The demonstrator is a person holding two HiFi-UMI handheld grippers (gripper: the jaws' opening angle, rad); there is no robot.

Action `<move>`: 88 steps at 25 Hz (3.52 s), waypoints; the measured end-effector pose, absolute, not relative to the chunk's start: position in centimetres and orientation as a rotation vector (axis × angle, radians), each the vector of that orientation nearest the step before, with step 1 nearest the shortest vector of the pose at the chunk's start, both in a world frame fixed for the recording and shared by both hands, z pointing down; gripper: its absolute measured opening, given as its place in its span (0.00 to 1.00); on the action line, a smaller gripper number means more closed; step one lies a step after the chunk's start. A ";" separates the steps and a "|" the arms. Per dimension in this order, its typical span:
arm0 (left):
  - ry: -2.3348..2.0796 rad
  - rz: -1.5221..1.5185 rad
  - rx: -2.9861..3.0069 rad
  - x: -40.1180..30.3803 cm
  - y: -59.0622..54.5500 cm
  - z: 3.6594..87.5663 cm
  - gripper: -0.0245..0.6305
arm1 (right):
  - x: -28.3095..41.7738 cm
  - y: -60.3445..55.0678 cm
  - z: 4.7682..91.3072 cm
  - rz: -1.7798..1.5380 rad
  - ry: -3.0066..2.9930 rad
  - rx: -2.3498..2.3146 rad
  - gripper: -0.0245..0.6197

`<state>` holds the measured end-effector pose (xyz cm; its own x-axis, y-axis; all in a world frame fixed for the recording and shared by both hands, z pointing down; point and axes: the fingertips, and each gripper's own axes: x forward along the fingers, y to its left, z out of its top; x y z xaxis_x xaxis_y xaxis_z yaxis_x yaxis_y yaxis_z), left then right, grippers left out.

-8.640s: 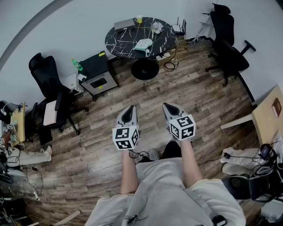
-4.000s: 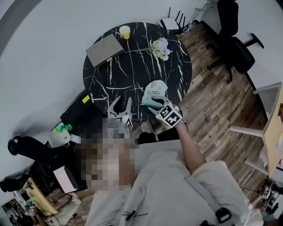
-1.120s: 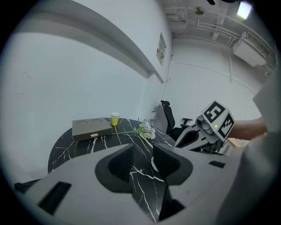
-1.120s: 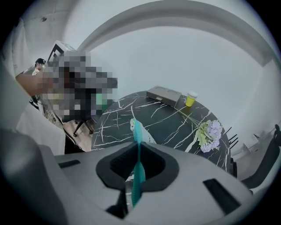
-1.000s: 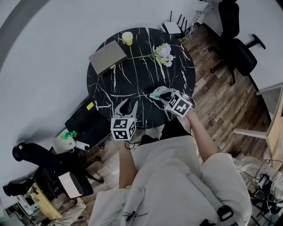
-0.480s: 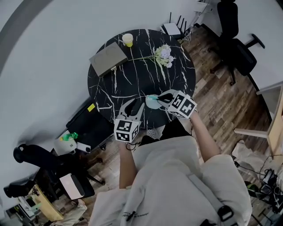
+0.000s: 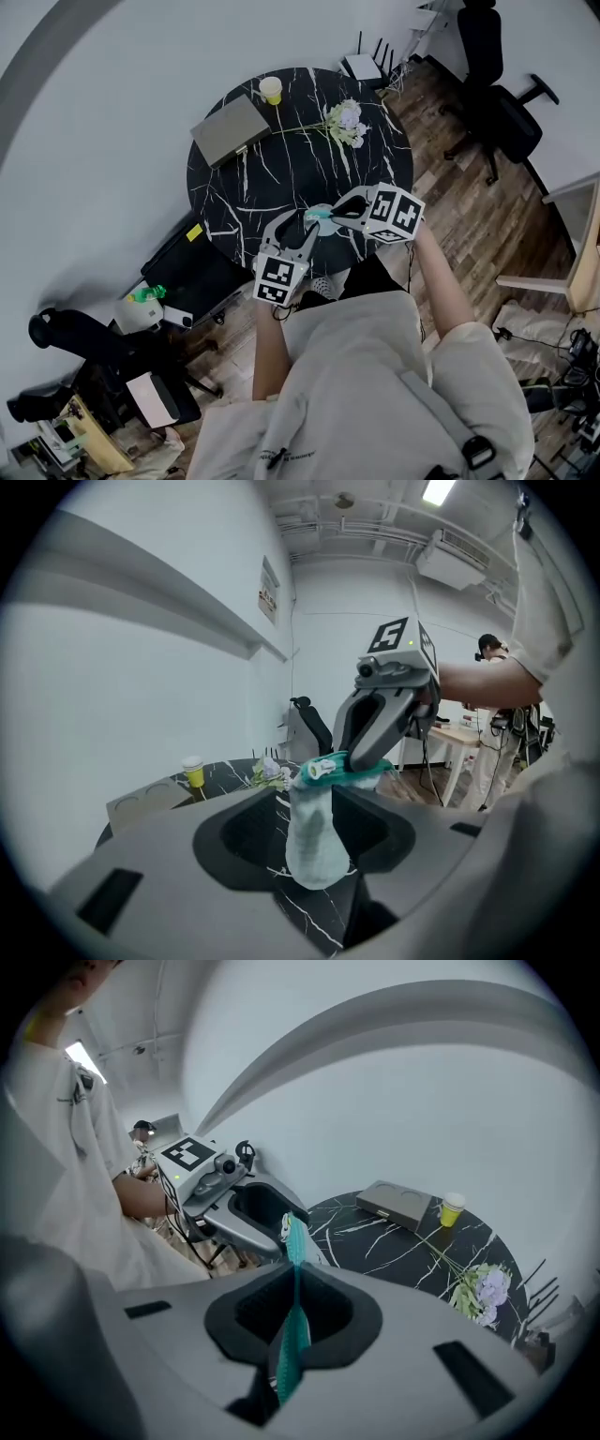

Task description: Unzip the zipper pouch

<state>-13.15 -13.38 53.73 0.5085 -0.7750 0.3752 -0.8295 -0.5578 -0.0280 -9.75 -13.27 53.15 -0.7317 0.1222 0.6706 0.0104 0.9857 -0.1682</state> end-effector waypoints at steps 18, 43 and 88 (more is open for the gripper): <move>-1.327 0.525 2.656 -11.0 -12.5 53.3 0.09 | -9.5 -13.5 53.5 0.218 -2.375 -0.101 0.09; -1.550 1.059 2.586 -13.4 -13.8 54.7 0.09 | -12.9 -13.1 51.9 0.834 -2.710 0.450 0.21; -1.440 2.043 2.680 -14.7 -15.3 54.7 0.09 | -12.0 -14.4 52.8 1.834 -2.746 0.443 0.05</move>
<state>-14.71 -15.28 54.70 0.1316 -0.8148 0.5646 -0.2578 -0.5781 -0.7741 -11.98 -14.36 52.85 -0.9469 -0.3213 -0.0104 -0.1135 0.3644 -0.9243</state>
